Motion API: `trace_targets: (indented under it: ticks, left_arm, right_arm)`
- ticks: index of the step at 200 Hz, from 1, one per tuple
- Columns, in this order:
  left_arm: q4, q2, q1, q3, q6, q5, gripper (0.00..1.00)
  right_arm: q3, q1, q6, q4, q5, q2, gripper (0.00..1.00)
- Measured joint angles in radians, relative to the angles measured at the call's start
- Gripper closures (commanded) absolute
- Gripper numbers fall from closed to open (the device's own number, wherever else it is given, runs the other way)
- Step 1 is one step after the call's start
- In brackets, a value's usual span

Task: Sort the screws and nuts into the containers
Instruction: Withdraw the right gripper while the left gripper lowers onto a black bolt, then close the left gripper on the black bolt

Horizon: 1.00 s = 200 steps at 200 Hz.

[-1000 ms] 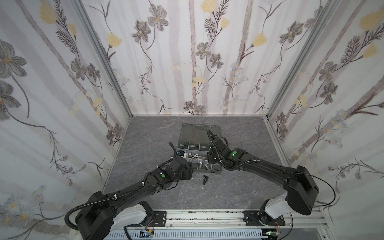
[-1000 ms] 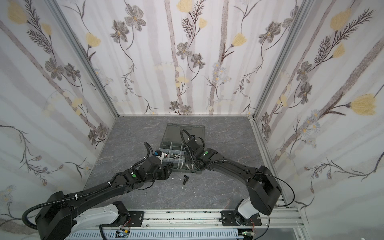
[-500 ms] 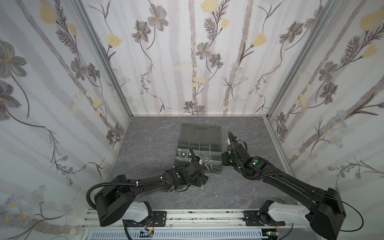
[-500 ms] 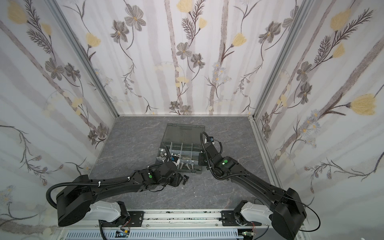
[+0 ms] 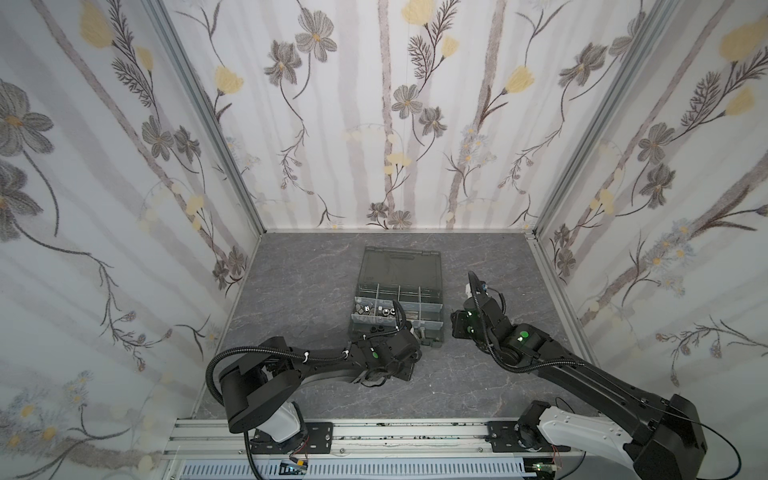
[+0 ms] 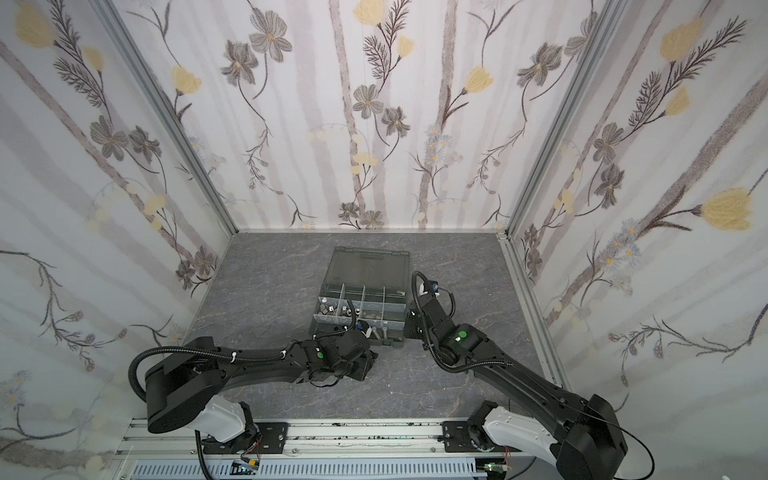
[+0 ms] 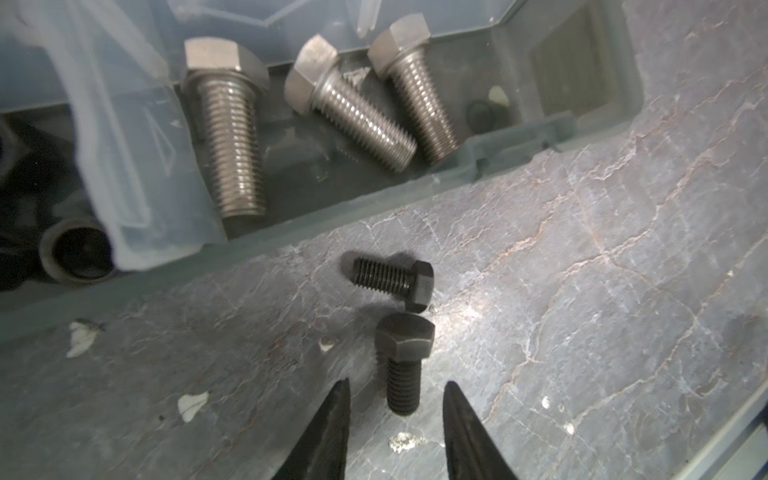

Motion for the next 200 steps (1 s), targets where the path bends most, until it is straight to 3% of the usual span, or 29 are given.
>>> trace_targets:
  ticks: [49,142,200]
  left_arm:
    - [0.0,0.029,-0.014,-0.001,-0.002,-0.029,0.65]
    - [0.06,0.116,-0.077,0.041,0.037,-0.134,0.83]
    - [-0.003,0.098,-0.111,0.064,0.056,-0.155,0.85]
  right_arm:
    - [-0.038,-0.001,0.013,0.009,0.0,-0.013,0.68]
    - [-0.061,-0.001,0.023,0.017,-0.001,-0.028,0.69]
    - [-0.108,-0.001,0.042,0.017,-0.001,-0.072,0.69]
